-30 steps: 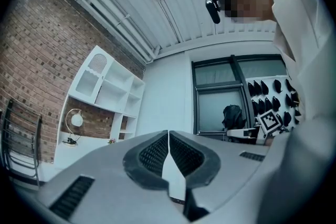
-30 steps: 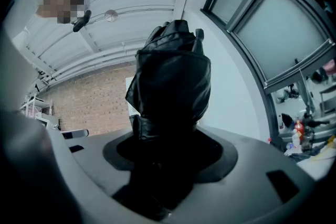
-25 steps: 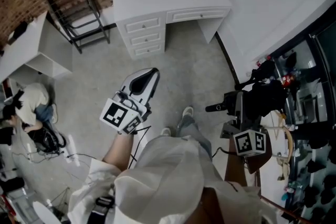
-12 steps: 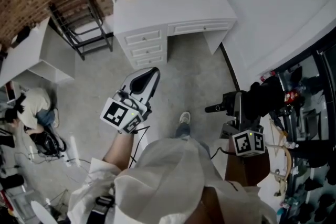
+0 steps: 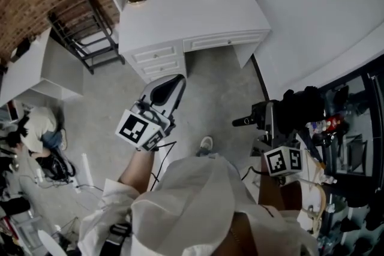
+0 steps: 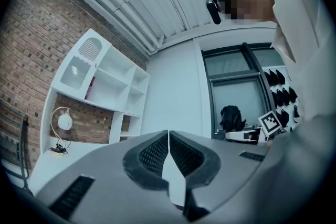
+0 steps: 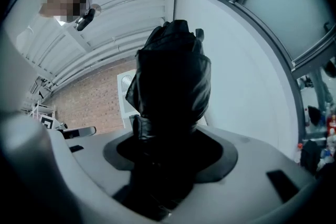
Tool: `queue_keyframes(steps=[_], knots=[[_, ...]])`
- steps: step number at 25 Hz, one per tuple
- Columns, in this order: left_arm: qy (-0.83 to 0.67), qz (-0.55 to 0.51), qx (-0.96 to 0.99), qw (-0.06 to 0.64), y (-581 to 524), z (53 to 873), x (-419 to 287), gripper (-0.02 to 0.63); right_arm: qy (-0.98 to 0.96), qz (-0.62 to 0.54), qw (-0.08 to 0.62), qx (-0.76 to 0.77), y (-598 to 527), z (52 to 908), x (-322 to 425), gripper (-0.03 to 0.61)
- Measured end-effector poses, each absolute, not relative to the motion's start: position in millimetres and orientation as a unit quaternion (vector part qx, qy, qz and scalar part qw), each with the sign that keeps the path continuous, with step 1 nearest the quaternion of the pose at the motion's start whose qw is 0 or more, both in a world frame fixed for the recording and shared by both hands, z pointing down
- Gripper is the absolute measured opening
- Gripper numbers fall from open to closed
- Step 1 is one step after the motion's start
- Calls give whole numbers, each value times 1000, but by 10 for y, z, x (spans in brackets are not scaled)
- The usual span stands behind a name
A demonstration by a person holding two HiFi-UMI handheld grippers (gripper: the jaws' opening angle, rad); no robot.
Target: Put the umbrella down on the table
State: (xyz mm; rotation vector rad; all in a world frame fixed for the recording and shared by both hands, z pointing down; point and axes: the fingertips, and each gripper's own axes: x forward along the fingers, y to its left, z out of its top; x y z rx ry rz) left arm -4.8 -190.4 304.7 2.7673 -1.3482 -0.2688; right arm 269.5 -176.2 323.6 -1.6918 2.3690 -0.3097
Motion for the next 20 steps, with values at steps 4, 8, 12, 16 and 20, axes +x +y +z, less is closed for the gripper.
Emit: queue_keyframes(steps=[4,8,12,16,20], knots=[[-442,-93,892,26,-2313,3056,138,31,810,-115,105,-566,-2236,3320,2869,270],[-463,-78,883,30,-2635,3178,251,31,818,-118,104,-553,-2650,3390,3004,270],[-469,-75,879,37,-2821,3235,302,31,821,-126,102,-548,-2898,3455,3043,270],[-471,-72,878,37,-3020,3259,279,31,820,-128,101,-548,-3104,3497,3025,270],[-469,-75,879,37,-3255,3281,211,31,819,-135,99,-549,-3316,3561,2948,270]])
